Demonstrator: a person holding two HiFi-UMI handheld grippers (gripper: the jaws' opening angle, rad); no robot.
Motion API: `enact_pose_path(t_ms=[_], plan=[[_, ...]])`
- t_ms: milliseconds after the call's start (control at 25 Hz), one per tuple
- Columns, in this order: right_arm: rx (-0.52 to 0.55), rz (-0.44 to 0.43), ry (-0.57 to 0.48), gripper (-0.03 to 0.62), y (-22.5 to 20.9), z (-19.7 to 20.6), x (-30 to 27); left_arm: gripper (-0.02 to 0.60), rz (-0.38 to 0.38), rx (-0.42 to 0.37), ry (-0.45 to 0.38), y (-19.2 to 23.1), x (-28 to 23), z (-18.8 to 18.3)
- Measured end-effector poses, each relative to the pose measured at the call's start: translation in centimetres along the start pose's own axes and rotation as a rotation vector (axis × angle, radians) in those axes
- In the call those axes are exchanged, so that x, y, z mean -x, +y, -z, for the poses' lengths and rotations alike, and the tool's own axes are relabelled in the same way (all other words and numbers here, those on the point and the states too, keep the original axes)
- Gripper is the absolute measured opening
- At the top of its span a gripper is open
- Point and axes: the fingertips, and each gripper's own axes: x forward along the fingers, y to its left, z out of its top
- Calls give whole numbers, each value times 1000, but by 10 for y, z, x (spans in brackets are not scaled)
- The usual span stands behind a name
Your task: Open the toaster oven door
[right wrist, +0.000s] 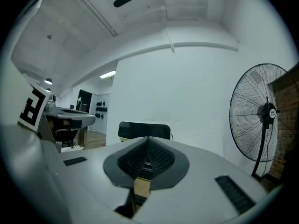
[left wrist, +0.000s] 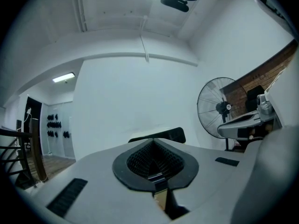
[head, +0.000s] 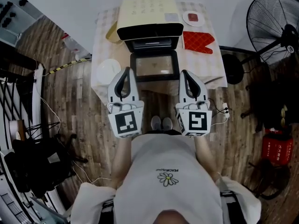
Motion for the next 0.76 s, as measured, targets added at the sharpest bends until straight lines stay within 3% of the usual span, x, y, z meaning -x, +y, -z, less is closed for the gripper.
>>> enact_pose_path(t_ms=[760], plan=[[37, -25, 34, 11, 3, 11, 1, 17, -5, 12, -8, 2, 2, 3]])
